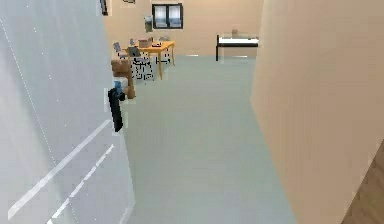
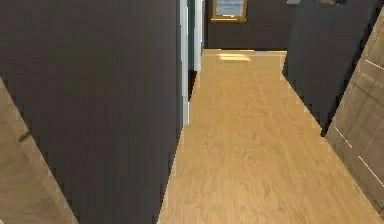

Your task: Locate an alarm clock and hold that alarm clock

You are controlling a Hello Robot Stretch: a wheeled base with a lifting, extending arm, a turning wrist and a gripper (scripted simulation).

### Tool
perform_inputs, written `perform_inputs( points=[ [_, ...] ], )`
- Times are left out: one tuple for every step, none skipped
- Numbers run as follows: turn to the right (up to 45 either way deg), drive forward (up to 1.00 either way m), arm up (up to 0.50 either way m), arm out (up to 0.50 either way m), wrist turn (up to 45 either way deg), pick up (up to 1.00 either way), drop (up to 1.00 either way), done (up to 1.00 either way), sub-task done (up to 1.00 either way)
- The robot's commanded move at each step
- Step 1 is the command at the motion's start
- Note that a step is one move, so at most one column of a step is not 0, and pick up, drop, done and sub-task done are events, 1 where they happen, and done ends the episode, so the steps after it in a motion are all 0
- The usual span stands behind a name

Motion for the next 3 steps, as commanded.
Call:
perform_inputs(
  points=[
    [-3.0, 0.0, 0.0, 0.0, 0.0, 0.0, 0.0, 0.0, 0.0],
    [-24.0, 0.0, 0.0, 0.0, 0.0, 0.0, 0.0, 0.0, 0.0],
    [0.0, 0.5, 0.0, 0.0, 0.0, 0.0, 0.0, 0.0, 0.0]
  ],
)
